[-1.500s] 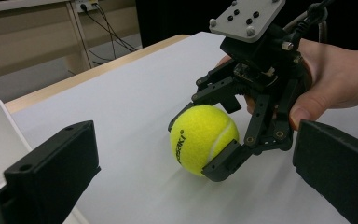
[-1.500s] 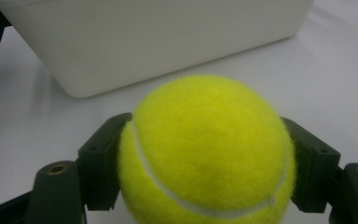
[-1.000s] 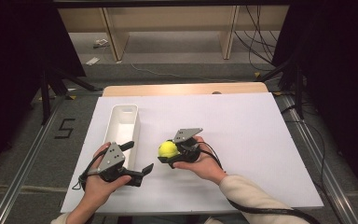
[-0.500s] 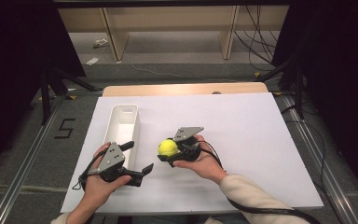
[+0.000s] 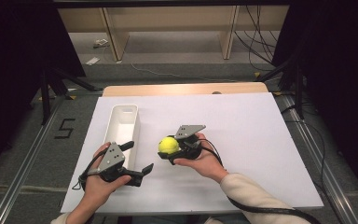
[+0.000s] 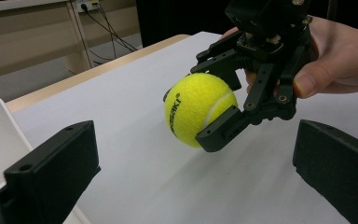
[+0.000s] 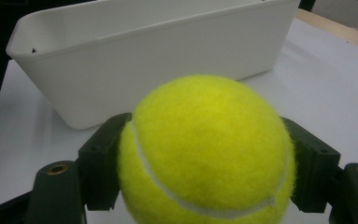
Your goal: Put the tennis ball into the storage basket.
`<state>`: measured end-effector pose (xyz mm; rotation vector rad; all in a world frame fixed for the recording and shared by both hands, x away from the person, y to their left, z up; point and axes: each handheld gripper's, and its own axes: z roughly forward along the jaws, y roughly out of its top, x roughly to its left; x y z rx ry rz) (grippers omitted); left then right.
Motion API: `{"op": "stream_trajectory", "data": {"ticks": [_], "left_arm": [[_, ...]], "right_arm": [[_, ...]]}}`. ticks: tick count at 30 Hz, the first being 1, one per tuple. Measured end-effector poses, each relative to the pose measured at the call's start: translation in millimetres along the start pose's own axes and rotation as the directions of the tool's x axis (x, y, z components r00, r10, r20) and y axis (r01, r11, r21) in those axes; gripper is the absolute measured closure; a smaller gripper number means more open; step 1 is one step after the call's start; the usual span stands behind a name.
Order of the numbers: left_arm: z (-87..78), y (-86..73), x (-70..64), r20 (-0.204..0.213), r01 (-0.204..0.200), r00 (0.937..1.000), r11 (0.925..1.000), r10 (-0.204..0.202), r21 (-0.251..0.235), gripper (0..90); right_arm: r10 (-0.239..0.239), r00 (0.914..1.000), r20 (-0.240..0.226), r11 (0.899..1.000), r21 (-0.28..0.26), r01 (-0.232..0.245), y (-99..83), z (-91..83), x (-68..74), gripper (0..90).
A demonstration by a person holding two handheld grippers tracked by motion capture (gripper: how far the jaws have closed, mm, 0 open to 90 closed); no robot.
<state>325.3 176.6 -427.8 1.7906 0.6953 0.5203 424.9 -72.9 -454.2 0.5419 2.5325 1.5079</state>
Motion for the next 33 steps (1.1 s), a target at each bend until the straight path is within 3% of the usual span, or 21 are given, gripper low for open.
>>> {"op": "stream_trajectory", "data": {"ticks": [33], "left_arm": [[0.2,0.0,-0.2,0.002,-0.004,1.0000,1.0000,0.004,0.000,0.0]], "right_arm": [[0.000,0.9997,0.026,0.998,-0.070,0.002,16.9,-9.9,-6.9,27.0]]}}
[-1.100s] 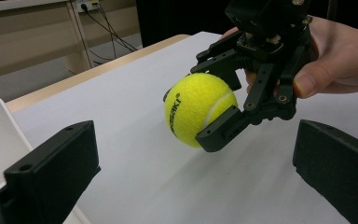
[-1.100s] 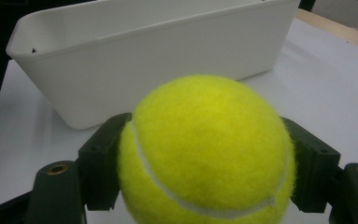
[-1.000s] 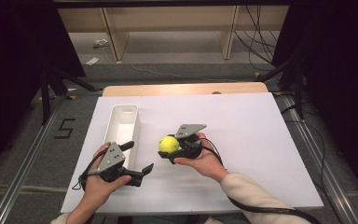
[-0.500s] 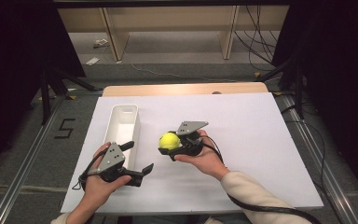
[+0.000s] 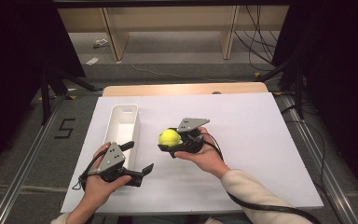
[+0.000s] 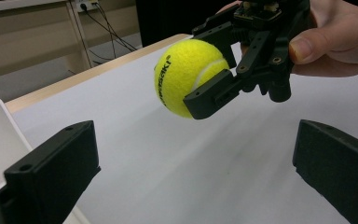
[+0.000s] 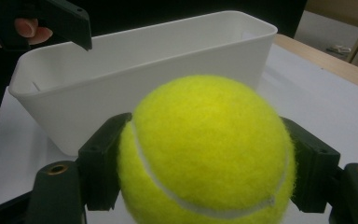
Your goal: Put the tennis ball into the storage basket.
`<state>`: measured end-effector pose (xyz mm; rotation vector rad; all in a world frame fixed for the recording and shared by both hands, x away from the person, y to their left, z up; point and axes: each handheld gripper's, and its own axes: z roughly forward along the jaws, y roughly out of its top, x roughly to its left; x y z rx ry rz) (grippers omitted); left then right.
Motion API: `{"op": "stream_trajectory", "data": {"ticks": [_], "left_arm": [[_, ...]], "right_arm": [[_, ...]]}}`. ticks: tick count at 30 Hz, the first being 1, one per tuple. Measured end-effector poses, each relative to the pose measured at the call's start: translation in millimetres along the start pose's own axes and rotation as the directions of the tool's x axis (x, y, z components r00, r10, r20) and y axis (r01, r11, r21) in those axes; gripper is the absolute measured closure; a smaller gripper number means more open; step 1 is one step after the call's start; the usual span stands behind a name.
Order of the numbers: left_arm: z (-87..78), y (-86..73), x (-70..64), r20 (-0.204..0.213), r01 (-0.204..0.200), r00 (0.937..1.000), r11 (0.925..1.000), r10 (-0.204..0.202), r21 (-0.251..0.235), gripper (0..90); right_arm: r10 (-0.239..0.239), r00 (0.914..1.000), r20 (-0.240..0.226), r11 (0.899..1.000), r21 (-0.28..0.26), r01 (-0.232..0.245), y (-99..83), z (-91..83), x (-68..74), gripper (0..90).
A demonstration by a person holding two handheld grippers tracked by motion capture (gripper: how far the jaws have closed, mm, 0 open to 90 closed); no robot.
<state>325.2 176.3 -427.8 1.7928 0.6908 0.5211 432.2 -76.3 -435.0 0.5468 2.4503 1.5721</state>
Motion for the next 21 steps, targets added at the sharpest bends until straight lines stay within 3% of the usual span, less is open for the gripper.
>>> {"op": "stream_trajectory", "data": {"ticks": [21], "left_arm": [[-0.1,0.0,-0.1,-0.001,0.000,1.0000,1.0000,0.000,0.000,0.0]], "right_arm": [[-0.008,0.9999,0.008,1.000,-0.024,0.008,7.7,-2.7,-0.8,27.0]]}}
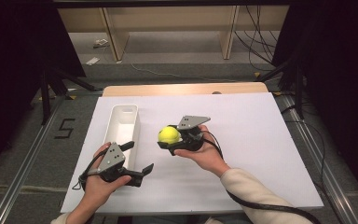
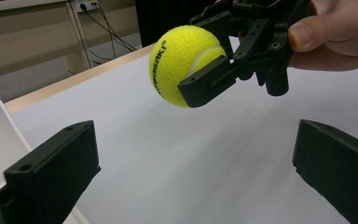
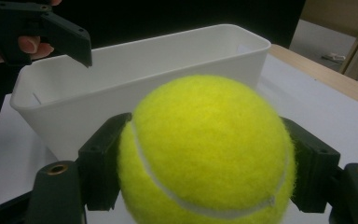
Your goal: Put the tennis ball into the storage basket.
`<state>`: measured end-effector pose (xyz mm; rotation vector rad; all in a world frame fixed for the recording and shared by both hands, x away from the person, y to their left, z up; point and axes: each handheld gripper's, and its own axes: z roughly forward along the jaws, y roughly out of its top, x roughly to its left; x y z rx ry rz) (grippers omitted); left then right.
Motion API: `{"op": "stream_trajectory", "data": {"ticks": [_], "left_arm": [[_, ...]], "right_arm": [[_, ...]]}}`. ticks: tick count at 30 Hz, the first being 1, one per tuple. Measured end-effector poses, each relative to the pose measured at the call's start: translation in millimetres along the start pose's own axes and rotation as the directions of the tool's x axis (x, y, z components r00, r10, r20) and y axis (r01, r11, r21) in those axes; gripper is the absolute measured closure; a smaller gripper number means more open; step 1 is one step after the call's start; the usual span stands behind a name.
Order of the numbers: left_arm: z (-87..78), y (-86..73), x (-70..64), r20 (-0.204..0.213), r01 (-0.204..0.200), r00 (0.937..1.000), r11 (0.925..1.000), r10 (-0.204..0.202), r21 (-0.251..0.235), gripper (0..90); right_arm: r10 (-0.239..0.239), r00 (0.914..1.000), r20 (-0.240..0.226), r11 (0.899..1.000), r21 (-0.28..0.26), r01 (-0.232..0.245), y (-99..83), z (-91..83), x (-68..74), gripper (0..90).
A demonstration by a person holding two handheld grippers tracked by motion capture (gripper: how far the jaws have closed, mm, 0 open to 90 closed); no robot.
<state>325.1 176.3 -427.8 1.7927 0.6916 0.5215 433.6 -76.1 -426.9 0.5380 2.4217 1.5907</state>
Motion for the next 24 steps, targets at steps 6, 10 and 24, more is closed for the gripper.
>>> {"op": "stream_trajectory", "data": {"ticks": [6,10,24], "left_arm": [[0.0,-0.1,0.1,0.000,0.000,1.0000,1.0000,0.000,0.000,0.0],[0.2,0.0,0.1,0.000,0.000,1.0000,1.0000,0.000,0.001,0.0],[0.1,-0.2,0.6,0.000,0.002,1.0000,1.0000,-0.002,0.000,0.0]], "right_arm": [[-0.002,1.0000,0.002,1.000,-0.008,0.002,2.1,0.2,-0.8,27.0],[-0.003,1.0000,0.002,1.000,-0.013,0.003,3.9,0.1,-1.1,27.0],[-0.011,0.9999,-0.004,1.000,-0.027,0.011,10.0,3.6,-0.2,27.0]]}}
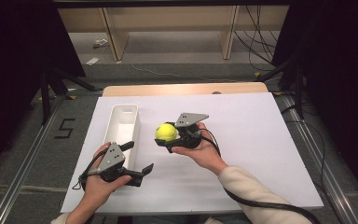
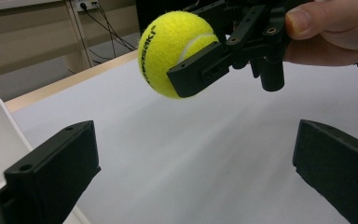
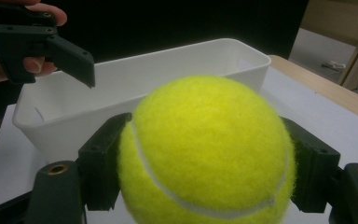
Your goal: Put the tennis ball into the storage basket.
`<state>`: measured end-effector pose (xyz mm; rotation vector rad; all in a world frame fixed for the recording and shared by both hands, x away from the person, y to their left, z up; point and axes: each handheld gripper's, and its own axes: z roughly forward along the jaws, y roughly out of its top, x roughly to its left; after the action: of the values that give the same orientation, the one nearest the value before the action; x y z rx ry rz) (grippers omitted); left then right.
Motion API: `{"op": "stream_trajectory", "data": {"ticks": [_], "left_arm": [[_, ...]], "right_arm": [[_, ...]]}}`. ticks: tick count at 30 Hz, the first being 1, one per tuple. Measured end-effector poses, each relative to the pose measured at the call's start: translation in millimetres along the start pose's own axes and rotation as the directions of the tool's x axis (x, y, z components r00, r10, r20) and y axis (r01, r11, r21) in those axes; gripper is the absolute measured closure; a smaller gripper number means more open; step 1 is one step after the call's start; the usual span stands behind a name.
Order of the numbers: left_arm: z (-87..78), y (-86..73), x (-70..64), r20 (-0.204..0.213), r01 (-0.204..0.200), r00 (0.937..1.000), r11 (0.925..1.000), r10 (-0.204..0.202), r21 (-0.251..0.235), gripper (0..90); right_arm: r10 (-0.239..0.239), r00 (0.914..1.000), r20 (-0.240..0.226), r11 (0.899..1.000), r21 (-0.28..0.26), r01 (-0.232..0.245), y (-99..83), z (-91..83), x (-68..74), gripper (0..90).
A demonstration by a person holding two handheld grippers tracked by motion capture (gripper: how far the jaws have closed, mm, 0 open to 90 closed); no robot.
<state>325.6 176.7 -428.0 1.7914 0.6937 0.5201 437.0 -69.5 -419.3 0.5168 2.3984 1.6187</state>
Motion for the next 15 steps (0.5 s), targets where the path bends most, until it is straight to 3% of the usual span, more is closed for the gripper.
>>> {"op": "stream_trajectory", "data": {"ticks": [15], "left_arm": [[0.1,0.0,0.0,-0.001,-0.002,1.0000,1.0000,0.002,0.001,0.0]], "right_arm": [[0.000,1.0000,0.000,1.000,-0.014,0.000,4.4,1.7,0.2,27.0]]}}
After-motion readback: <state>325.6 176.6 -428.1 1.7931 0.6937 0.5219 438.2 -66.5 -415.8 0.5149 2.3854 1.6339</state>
